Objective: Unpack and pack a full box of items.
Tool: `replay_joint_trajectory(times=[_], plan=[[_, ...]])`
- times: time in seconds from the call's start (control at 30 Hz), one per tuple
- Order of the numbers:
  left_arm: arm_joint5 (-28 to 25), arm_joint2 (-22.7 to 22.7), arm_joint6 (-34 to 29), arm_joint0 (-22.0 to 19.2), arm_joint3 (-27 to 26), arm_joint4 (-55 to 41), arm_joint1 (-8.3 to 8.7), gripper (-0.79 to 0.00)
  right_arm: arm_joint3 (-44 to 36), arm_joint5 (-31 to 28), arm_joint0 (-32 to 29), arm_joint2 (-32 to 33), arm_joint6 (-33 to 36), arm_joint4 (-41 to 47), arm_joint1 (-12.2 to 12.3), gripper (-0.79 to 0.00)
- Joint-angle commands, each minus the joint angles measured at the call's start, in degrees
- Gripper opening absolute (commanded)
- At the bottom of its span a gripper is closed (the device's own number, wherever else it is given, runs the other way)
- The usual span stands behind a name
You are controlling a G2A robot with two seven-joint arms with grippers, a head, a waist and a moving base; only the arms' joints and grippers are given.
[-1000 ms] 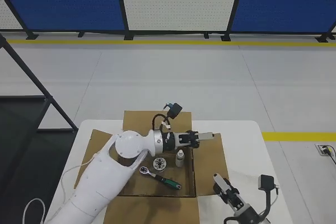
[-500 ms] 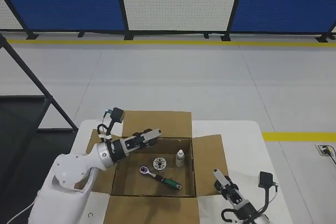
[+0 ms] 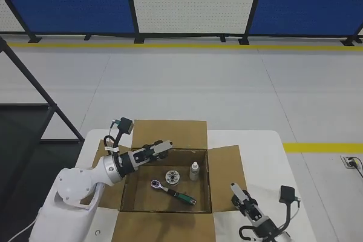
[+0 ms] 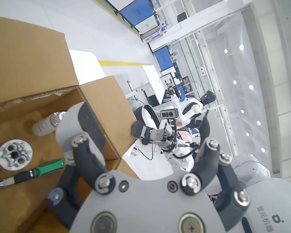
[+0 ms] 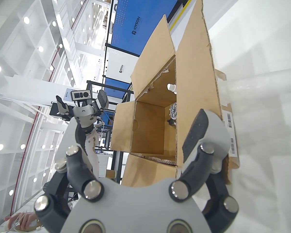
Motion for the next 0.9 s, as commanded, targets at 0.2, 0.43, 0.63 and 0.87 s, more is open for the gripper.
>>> replay_joint_trajectory(times=[0.2,0.43,0.63,0.87], plan=[[-1.7,-5.4,4.2,7.3,-5.1,-4.3,0.74,0.0,3.2,-0.2,2.0,-1.5,-2.8,-2.0,0.0,0.0],[-3.2,-11.8,6.4,14.6,-8.2,-6.0,1.61,0.0,7.4,-0.2,5.3,-2.7,-3.9,-1.5,-0.1,0.0],[-3.7,-16.7,7.7,19.7,-9.4,-7.3,2.21,0.0,11.0,1.4,7.8,-3.3,-3.6,-2.6,0.0,0.0],[-4.3,-20.0,7.5,23.4,-8.9,-9.8,2.66,0.0,12.4,1.7,8.9,-3.6,-3.8,-2.6,0.1,0.0]])
